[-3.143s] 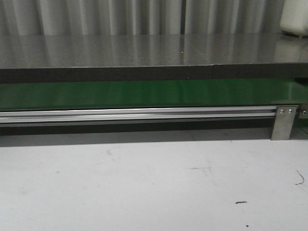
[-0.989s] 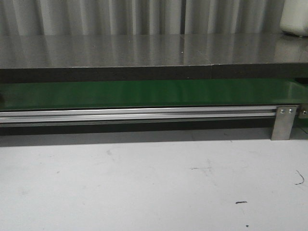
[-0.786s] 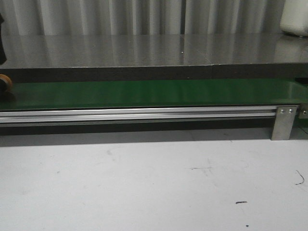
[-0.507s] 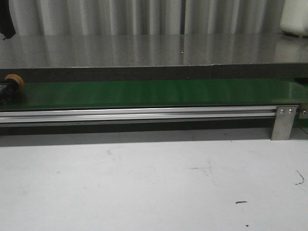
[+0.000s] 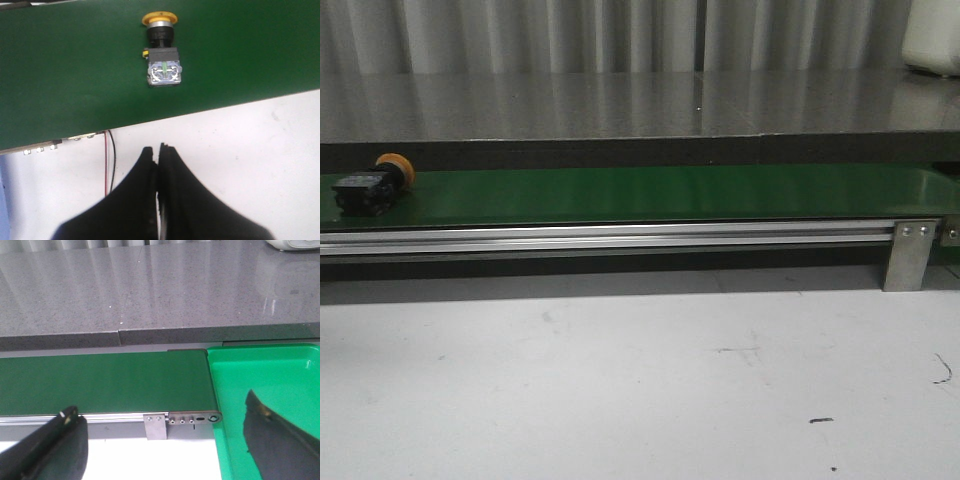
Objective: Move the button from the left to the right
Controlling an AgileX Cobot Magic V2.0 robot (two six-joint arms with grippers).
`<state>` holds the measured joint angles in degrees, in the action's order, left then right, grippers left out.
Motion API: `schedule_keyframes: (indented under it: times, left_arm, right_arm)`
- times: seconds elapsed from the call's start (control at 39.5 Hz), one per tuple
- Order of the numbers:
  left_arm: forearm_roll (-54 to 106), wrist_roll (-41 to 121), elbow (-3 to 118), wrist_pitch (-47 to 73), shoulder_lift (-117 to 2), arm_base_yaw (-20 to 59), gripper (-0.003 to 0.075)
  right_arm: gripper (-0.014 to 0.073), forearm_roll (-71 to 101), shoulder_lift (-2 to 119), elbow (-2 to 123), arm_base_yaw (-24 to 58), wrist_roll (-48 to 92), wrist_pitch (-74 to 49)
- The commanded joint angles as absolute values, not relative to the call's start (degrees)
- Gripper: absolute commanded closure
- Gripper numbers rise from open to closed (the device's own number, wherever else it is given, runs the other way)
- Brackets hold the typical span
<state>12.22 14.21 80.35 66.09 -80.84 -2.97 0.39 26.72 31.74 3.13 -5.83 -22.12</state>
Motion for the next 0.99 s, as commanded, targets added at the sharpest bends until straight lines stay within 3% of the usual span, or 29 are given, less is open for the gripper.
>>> schedule_keyframes:
  times: [0.0, 0.25, 0.48, 0.74, 0.96]
  left_arm:
    - [12.82, 14.2, 73.51, 54.44, -70.53, -2.26, 0.0741]
    - [11.63, 14.7, 48.36, 31.91, -44.14, -2.26, 0.0741]
    - [11.63, 14.45, 32.74, 28.67, -23.3, -2.26, 0.0741]
    - [11.63, 14.45, 25.86, 28.15, -8.47, -2.26, 0.0741]
    - [13.31, 14.21, 25.63, 28.26, -5.67, -2.26, 0.0741]
  right_arm:
    - [-0.0052, 0.38, 27.39, 33.76, 2.82, -5.46, -17.31]
    - [-0.0052, 0.38, 27.39, 33.76, 2.82, -5.46, -17.31]
    - [-0.0052, 0.38, 27.39, 33.76, 2.82, -5.46, -17.31]
    - [-0.0052, 0.38, 27.39, 33.76, 2.82, -5.46, -17.31]
    - [-0.0052, 0.38, 27.39, 33.76, 2.82, -5.46, -17.31]
